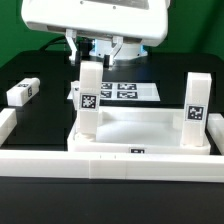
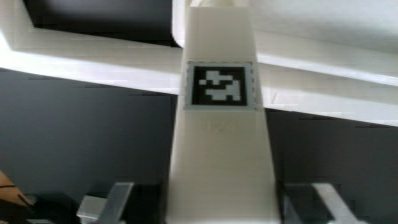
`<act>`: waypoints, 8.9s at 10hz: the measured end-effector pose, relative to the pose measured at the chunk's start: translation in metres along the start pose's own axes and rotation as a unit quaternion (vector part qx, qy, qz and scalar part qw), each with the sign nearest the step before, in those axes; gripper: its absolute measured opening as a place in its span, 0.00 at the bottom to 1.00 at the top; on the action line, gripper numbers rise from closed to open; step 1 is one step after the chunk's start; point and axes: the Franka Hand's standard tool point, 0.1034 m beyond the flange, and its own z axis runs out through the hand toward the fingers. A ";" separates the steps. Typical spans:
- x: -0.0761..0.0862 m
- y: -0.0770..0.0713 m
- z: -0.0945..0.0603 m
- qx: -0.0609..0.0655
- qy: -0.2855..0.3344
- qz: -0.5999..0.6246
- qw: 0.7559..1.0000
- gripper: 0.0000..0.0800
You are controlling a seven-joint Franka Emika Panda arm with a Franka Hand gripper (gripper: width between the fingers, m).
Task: Assemble desk
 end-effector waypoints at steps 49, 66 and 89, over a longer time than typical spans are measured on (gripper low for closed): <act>0.005 0.003 0.018 -0.012 -0.246 0.471 0.847 0.36; 0.009 -0.017 0.018 0.061 -0.241 0.200 0.948 0.81; 0.009 -0.009 0.021 0.063 -0.224 0.123 0.965 0.37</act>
Offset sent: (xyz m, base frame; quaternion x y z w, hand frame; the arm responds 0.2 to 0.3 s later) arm 0.0000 0.0000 0.0000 0.0000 0.0000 0.0000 1.0000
